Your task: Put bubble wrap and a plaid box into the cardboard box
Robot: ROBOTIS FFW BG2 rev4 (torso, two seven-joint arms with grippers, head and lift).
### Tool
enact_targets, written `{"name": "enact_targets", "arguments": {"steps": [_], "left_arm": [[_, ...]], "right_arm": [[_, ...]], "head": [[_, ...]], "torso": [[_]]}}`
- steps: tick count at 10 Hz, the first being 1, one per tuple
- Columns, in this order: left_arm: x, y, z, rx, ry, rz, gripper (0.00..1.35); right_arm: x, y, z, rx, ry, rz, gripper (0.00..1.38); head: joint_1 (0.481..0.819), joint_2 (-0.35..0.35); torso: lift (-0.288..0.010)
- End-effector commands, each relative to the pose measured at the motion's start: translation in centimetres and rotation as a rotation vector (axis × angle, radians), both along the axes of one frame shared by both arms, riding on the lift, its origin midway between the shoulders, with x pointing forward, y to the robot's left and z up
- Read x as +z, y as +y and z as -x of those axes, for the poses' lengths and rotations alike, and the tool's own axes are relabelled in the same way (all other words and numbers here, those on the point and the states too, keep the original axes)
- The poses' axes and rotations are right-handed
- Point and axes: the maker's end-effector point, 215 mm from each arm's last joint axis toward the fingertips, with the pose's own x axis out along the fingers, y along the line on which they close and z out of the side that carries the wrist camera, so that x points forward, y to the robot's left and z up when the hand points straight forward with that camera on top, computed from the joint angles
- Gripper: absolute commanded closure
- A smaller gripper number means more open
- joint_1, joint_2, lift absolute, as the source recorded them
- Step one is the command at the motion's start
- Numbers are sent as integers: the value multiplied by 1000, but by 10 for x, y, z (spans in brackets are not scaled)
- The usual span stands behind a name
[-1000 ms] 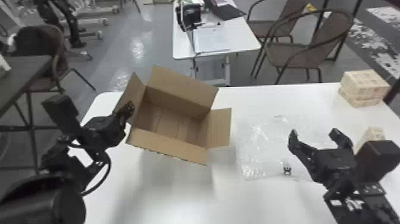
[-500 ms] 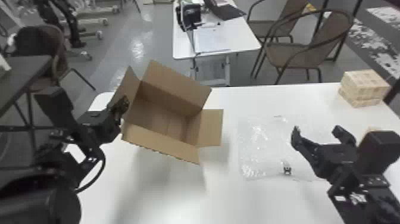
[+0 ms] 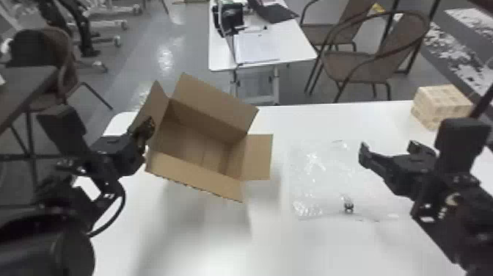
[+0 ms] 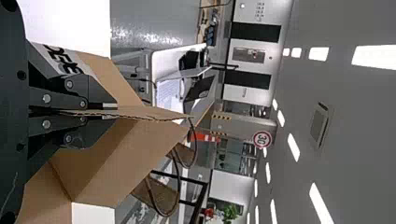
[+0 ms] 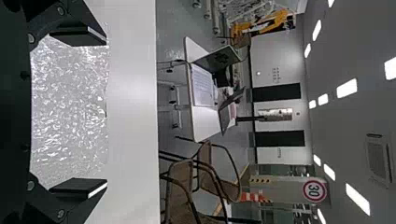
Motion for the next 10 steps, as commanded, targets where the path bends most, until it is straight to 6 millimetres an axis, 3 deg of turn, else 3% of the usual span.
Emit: {"name": "enact_targets", "arguments": {"steps": [1, 3, 7, 10], "left_arm": [[0, -2, 0, -2, 1, 1, 1220], [2, -6, -2, -8, -3, -2, 1220], [0, -11, -3, -16, 1, -9, 1220], [1, -19, -8, -27, 4, -20, 1220]], "right_arm": [[5, -7, -13, 10, 88, 21, 213], [-1, -14, -24, 17, 254, 48, 211], [-45, -15, -43, 75, 491, -21, 213], [-75, -14, -40, 80, 671, -46, 211]], "head": [[682, 89], [673, 79], [681, 67], [692, 61]], "torso": [[-109], [-109], [-109], [-109]]}}
